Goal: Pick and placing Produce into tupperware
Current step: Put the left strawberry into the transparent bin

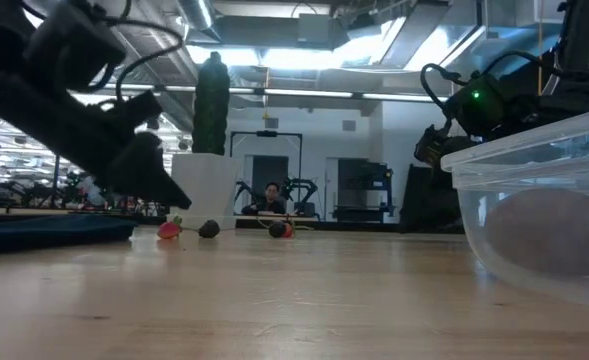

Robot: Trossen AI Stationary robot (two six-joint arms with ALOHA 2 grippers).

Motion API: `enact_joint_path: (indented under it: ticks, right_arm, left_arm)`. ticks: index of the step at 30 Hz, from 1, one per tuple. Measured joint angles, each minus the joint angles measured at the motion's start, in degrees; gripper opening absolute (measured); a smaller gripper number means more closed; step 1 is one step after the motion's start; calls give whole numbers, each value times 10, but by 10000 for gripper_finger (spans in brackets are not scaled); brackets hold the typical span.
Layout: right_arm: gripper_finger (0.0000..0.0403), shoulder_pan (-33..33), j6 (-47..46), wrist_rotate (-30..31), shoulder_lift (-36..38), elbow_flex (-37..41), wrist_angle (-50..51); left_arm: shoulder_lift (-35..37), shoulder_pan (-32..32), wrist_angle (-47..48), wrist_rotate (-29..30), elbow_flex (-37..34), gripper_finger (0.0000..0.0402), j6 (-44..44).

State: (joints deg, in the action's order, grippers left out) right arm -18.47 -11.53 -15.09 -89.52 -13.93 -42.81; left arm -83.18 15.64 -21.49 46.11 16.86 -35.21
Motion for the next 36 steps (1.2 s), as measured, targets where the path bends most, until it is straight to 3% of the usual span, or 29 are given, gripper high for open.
enact_joint_path:
  ticks: [12, 25, 36]
  right_arm:
    - [339, 0, 0, 0, 0, 0, 0]
    - [339, 0, 2, 6, 0, 0, 0]
    - [339, 0, 2, 6, 0, 0, 0]
  left_arm:
    - [-98, 0, -22, 15, 0, 245, -78]
    - [-123, 1, -55, 26, 1, 244, -50]
    - [-124, 0, -55, 16, 1, 184, -47]
